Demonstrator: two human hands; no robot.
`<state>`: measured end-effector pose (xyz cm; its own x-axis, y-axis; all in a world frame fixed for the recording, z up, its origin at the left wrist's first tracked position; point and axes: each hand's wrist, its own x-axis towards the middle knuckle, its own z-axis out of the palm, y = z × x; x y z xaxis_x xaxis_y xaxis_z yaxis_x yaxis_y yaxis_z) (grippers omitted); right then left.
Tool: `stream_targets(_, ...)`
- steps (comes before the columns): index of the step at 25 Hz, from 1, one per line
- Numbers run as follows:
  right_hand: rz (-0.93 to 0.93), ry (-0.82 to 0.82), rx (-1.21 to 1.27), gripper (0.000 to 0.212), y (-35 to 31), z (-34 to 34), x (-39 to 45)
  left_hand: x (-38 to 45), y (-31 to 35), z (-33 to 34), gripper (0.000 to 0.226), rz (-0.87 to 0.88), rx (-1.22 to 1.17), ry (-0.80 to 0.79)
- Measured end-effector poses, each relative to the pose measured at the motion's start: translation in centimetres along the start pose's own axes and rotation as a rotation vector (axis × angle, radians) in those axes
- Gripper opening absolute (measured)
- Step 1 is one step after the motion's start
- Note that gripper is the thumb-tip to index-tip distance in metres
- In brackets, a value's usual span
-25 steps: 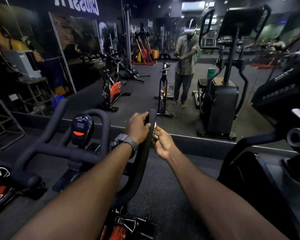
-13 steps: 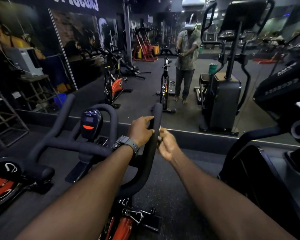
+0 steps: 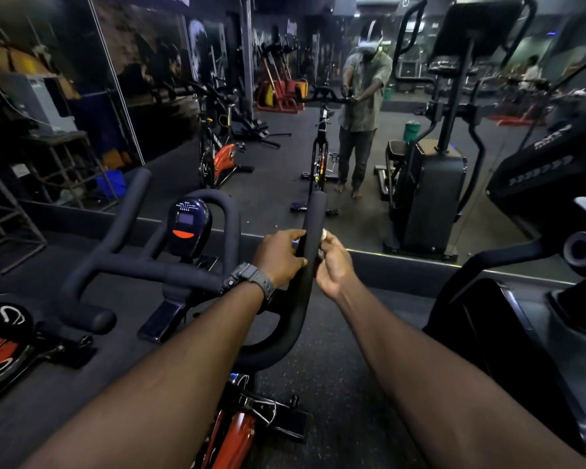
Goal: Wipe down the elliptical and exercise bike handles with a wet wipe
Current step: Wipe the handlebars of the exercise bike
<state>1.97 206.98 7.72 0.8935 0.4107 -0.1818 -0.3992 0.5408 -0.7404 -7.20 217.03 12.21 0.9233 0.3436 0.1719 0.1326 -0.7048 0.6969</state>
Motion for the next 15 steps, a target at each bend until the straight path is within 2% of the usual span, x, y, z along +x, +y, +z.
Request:
stream_targets(5,0.150,-0.070,-0.041,0.022,6.2,-2.9,-7.0,-0.7,-0.4,-0.4,0.060,0.001,0.018,-0.017)
stream_targets(7,0.112,-0.052,-0.052,0.019,5.5,-2.8,-6.2,-1.2,-0.3,-0.7,0.059,0.020,0.024,-0.042)
stream_targets(11,-0.089,0.059,0.006,0.024,1.3,-0.3,-3.0,-2.0,-0.8,-1.1,0.053,0.058,0.063,-0.080)
stream_targets(13,-0.056,0.082,-0.049,0.022,3.4,-1.2,-5.6,-2.2,-0.7,-1.2,0.054,0.052,0.057,-0.074)
stream_targets(15,0.032,0.037,-0.073,0.019,6.2,-2.5,-9.4,-2.2,-0.7,-1.2,0.056,0.040,0.054,-0.080)
